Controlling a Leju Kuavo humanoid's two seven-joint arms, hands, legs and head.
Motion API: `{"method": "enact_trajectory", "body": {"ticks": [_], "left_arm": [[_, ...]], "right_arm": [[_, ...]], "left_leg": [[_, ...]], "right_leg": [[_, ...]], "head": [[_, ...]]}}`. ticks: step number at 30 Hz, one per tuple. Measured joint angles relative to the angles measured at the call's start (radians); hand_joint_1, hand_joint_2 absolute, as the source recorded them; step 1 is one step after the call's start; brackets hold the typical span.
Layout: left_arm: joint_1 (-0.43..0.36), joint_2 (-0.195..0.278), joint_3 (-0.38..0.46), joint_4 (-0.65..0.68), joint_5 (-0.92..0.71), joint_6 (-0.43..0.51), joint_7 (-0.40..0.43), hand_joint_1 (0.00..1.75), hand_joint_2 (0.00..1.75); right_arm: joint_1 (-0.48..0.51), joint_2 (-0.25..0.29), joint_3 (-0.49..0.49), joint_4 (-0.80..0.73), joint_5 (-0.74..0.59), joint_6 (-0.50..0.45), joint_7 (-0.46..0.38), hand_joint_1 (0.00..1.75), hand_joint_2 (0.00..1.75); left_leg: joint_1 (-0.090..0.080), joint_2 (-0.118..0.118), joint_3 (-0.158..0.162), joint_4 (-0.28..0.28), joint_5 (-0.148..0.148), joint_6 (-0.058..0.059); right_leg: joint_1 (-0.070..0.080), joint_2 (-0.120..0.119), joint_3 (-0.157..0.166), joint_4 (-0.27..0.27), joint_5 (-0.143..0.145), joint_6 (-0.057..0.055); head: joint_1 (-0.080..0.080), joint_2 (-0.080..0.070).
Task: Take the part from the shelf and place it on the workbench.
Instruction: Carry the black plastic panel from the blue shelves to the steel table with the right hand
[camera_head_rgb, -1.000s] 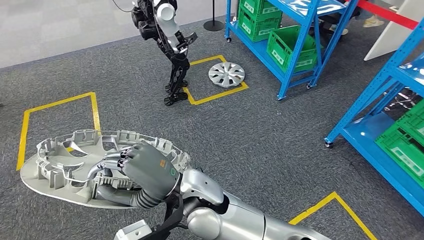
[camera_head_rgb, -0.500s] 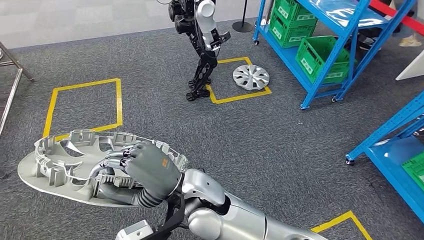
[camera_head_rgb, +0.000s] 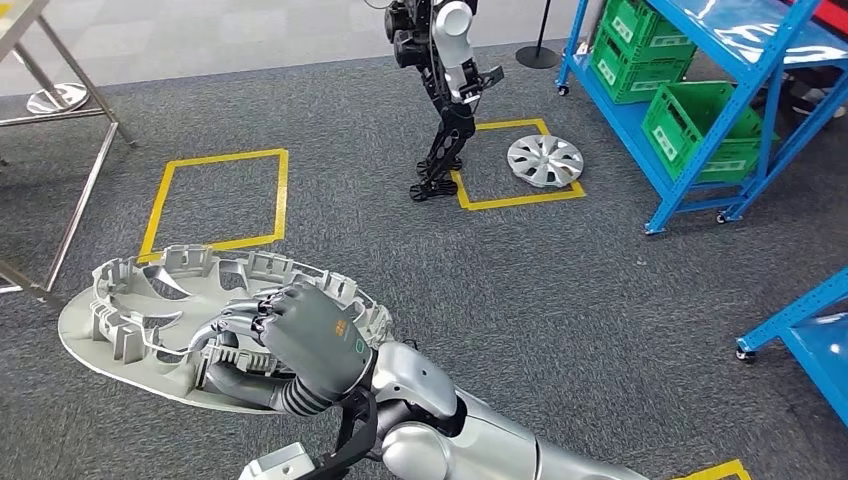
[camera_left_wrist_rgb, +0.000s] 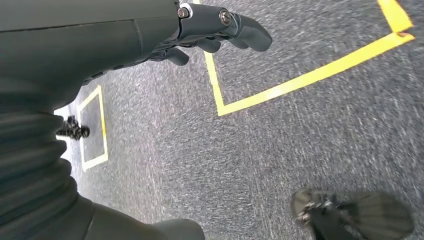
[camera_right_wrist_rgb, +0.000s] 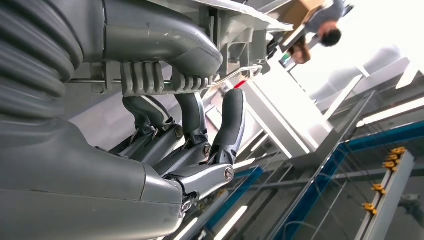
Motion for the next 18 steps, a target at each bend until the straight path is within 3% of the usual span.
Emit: {"method": "enact_trajectory", "body": {"ticks": [1, 2, 3, 5, 7, 10, 12, 14, 15, 16, 17, 18], "left_arm": [[0.002, 0.002, 0.0, 0.0, 0.002, 0.0, -0.003, 0.0, 1.75], [0.005, 0.002, 0.0, 0.0, 0.003, 0.0, -0.006, 0.0, 1.75], [0.007, 0.003, 0.0, 0.0, 0.004, -0.001, -0.008, 0.0, 1.75], [0.009, 0.004, 0.0, 0.0, 0.006, -0.001, -0.01, 0.0, 1.75], [0.009, 0.003, 0.0, 0.0, 0.007, 0.0, -0.012, 0.0, 1.75], [0.015, 0.002, 0.0, 0.0, 0.007, 0.005, -0.021, 0.0, 1.75], [0.017, 0.001, 0.0, 0.0, 0.007, 0.008, -0.026, 0.0, 1.75], [0.016, 0.001, 0.0, 0.0, 0.007, 0.01, -0.028, 0.0, 1.75], [0.016, 0.001, 0.0, 0.0, 0.007, 0.01, -0.028, 0.0, 1.75], [0.016, 0.001, 0.0, 0.0, 0.007, 0.01, -0.028, 0.0, 1.75], [0.018, 0.001, 0.0, 0.0, 0.007, 0.01, -0.028, 0.0, 1.75], [0.019, 0.001, 0.0, 0.0, 0.006, 0.009, -0.028, 0.0, 1.75]], "right_arm": [[0.0, -0.001, 0.001, 0.0, -0.005, 0.0, -0.001, 1.75, 1.75], [0.0, -0.001, 0.002, 0.0, -0.009, 0.001, -0.002, 1.75, 1.75], [0.0, -0.001, 0.002, 0.001, -0.013, 0.001, -0.002, 1.75, 1.75], [-0.001, -0.002, 0.004, 0.001, -0.018, 0.001, -0.004, 1.75, 1.75], [-0.002, -0.002, 0.006, 0.001, -0.02, 0.002, -0.006, 1.75, 1.75], [-0.004, -0.001, 0.01, 0.001, -0.023, 0.002, -0.006, 1.75, 1.75], [-0.006, -0.001, 0.012, 0.0, -0.023, 0.002, -0.006, 1.75, 1.75], [-0.006, -0.002, 0.014, 0.0, -0.023, 0.002, -0.007, 1.75, 1.75], [-0.006, -0.003, 0.015, 0.001, -0.023, 0.002, -0.006, 1.75, 1.75], [-0.006, -0.004, 0.016, 0.001, -0.023, 0.002, -0.006, 1.75, 1.75], [-0.005, -0.004, 0.018, 0.001, -0.023, 0.002, -0.006, 1.75, 1.75], [-0.005, -0.005, 0.019, 0.001, -0.023, 0.002, -0.006, 1.75, 1.75]], "left_leg": [[0.0, 0.003, -0.014, 0.035, -0.009, -0.003], [0.001, 0.006, -0.008, 0.034, 0.0, -0.005], [0.001, 0.012, 0.018, -0.009, 0.025, -0.006], [0.001, 0.043, 0.097, -0.147, 0.079, -0.006], [-0.002, 0.059, 0.137, -0.223, 0.099, 0.009], [-0.004, 0.035, 0.132, -0.227, 0.102, 0.032], [0.0, 0.019, 0.13, -0.228, 0.106, 0.043], [0.001, 0.003, 0.125, -0.228, 0.11, 0.05], [0.0, -0.006, 0.123, -0.228, 0.111, 0.052], [-0.001, -0.016, 0.121, -0.228, 0.112, 0.052], [-0.001, -0.027, 0.12, -0.228, 0.114, 0.052], [-0.001, -0.038, 0.12, -0.228, 0.115, 0.05]], "right_leg": [[0.001, -0.011, -0.001, 0.0, 0.0, 0.0], [0.0, -0.022, -0.001, 0.001, -0.001, 0.0], [0.0, -0.031, -0.001, 0.002, -0.002, 0.002], [0.001, -0.048, -0.001, 0.01, -0.008, 0.009], [0.006, -0.06, -0.003, 0.02, -0.015, 0.019], [0.007, -0.072, -0.004, 0.026, -0.02, 0.031], [0.001, -0.041, -0.021, 0.072, -0.054, 0.044], [-0.006, 0.0, -0.077, 0.194, -0.118, 0.054], [-0.008, 0.009, -0.11, 0.26, -0.145, 0.056], [-0.009, 0.012, -0.133, 0.305, -0.156, 0.056], [-0.009, 0.014, -0.137, 0.311, -0.146, 0.054], [-0.009, 0.018, -0.121, 0.277, -0.119, 0.05]], "head": [[0.0, 0.0], [0.0, 0.0], [0.0, 0.0], [-0.001, 0.0], [0.001, 0.0], [0.003, 0.0], [0.005, 0.0], [0.007, 0.0], [0.007, 0.0], [0.007, 0.0], [0.007, 0.0], [0.007, 0.0]]}}
